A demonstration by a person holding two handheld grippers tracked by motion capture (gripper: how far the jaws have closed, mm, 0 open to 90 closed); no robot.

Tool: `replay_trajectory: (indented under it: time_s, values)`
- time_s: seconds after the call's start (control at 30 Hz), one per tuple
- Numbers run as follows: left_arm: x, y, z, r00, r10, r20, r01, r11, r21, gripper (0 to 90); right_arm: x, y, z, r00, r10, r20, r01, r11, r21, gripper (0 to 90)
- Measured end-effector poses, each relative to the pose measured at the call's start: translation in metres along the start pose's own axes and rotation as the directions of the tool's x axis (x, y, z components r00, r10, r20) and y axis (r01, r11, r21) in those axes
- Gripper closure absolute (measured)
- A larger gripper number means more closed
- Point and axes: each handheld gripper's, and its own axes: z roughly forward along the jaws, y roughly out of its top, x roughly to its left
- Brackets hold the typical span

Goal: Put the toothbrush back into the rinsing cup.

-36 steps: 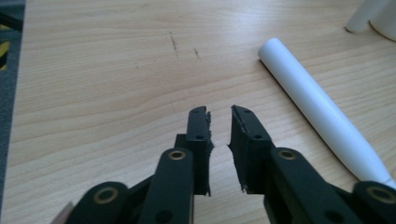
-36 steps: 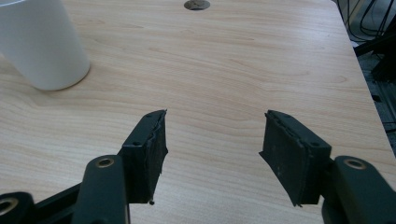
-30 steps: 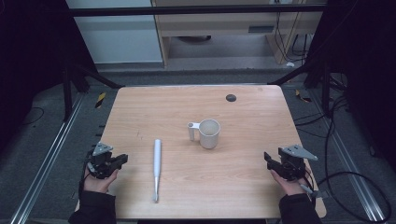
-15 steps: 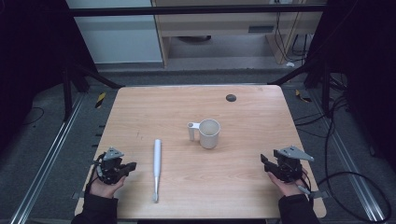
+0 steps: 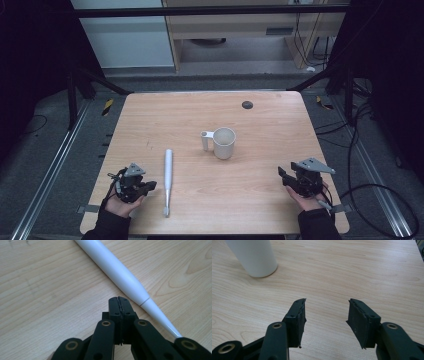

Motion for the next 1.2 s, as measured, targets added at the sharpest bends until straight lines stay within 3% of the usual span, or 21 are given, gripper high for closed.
replay_trajectory:
  time_s: [0.53, 1.2]
  values:
    - [-0.02, 0.0, 0.01, 0.9962, 0.067, 0.055, -0.07, 0.9957, 0.06, 89.1, 0.001, -0.001, 0.001, 0.9999, -0.002, -0.013, 0.002, 1.0, 0.008, 50.3]
    - [-0.035, 0.007, 0.019, 0.9916, 0.103, 0.078, -0.108, 0.9924, 0.059, 89.1, 0.001, -0.001, 0.003, 0.9999, -0.004, -0.01, 0.004, 1.0, 0.015, 50.1]
